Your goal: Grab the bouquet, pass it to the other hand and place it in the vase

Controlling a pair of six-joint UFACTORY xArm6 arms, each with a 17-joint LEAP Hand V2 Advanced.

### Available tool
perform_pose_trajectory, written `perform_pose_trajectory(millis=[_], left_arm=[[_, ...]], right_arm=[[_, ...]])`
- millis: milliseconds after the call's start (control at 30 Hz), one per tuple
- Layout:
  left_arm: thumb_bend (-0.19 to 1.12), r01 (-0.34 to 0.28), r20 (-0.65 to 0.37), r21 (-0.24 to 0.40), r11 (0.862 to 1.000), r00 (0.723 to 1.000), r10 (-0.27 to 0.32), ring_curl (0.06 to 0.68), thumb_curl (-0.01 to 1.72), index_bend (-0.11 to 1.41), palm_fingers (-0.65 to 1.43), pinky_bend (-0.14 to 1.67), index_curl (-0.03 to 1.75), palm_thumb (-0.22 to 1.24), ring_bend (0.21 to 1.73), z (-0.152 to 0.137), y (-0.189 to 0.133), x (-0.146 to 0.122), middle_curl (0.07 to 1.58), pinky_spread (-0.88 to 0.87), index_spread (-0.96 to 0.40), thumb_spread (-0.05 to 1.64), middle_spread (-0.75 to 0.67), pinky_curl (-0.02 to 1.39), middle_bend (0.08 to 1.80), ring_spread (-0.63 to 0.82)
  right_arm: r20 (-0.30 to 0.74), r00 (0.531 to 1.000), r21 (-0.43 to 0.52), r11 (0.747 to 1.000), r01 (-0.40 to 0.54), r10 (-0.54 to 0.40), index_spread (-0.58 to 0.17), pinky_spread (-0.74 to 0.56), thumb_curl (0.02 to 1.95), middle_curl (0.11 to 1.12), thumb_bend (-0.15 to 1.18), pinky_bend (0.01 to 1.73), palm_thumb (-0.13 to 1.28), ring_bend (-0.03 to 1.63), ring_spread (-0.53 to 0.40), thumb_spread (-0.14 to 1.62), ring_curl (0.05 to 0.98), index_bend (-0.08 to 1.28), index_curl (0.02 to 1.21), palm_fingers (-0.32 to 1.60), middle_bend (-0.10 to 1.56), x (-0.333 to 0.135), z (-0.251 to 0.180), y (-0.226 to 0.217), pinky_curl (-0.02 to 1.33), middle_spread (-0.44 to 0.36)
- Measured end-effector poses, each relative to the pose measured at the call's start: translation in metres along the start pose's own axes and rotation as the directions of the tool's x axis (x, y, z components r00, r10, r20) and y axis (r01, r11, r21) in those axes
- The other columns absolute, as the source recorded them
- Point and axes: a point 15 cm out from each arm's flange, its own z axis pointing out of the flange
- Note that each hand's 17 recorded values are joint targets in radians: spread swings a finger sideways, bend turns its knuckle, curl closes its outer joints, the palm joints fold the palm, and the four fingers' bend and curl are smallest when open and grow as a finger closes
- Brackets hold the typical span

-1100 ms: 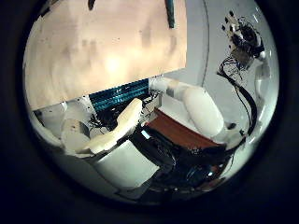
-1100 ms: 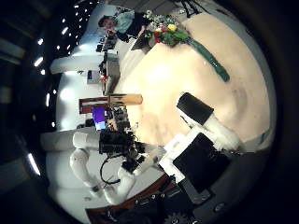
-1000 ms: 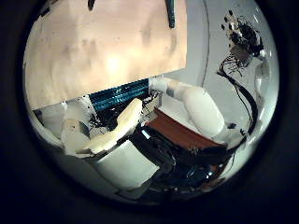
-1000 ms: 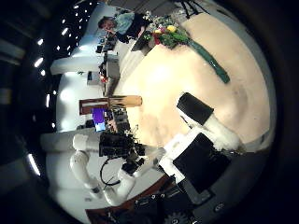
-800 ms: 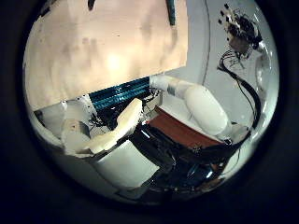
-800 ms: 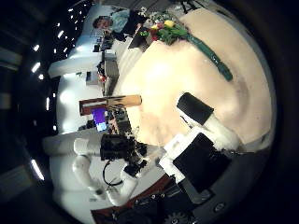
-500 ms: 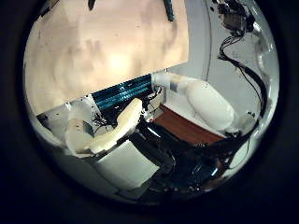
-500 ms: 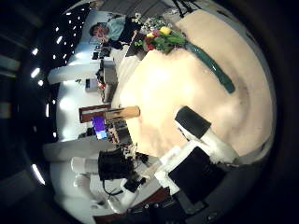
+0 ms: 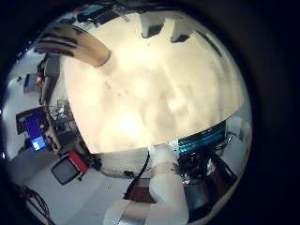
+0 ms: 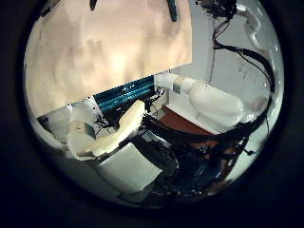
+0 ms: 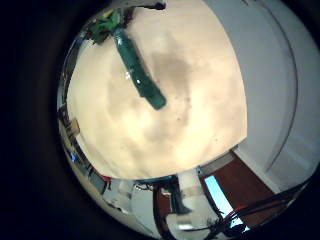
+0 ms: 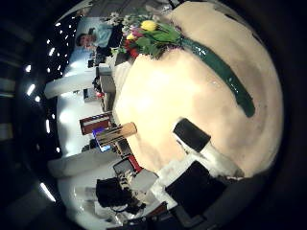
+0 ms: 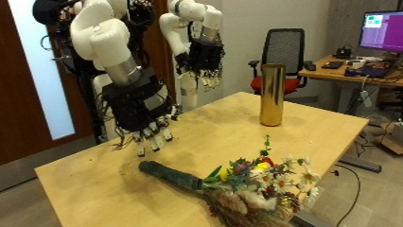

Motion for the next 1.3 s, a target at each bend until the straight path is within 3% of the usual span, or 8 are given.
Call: perform_pose_trajectory(millis=[333, 1300], left_arm=[[-0.03, 0.008, -0.004, 0.004, 1.000, 1.000, -0.008, 0.187, 0.31, 0.17, 0.21, 0.20, 0.32, 0.46, 0.45, -0.003, 0.001, -0.001, 0.34, 0.58, 0.25, 0.92, 0.32, 0.29, 0.24, 0.53], [-0.03, 0.005, -0.010, 0.006, 1.000, 1.000, -0.004, 0.187, 0.31, 0.17, 0.21, 0.19, 0.32, 0.46, 0.45, -0.003, 0.003, -0.002, 0.34, 0.58, 0.25, 0.92, 0.33, 0.29, 0.25, 0.53]], right_arm=[[-0.023, 0.999, -0.024, 0.999, -0.040, 0.040, -0.029, 0.24, 0.40, 0.37, -0.02, 0.51, 0.68, 0.69, 0.136, 1.05, 0.226, 0.15, 0.25, 0.19, 0.42, 0.018, 0.044, -0.022, 0.26, 0.203], [-0.082, 0.994, -0.087, 0.993, -0.080, 0.073, -0.031, 0.19, 0.46, 0.38, -0.02, 0.46, 0.81, 0.75, 0.073, 0.97, 0.237, 0.15, 0.27, 0.23, 0.48, 0.037, 0.092, -0.035, 0.25, 0.168]])
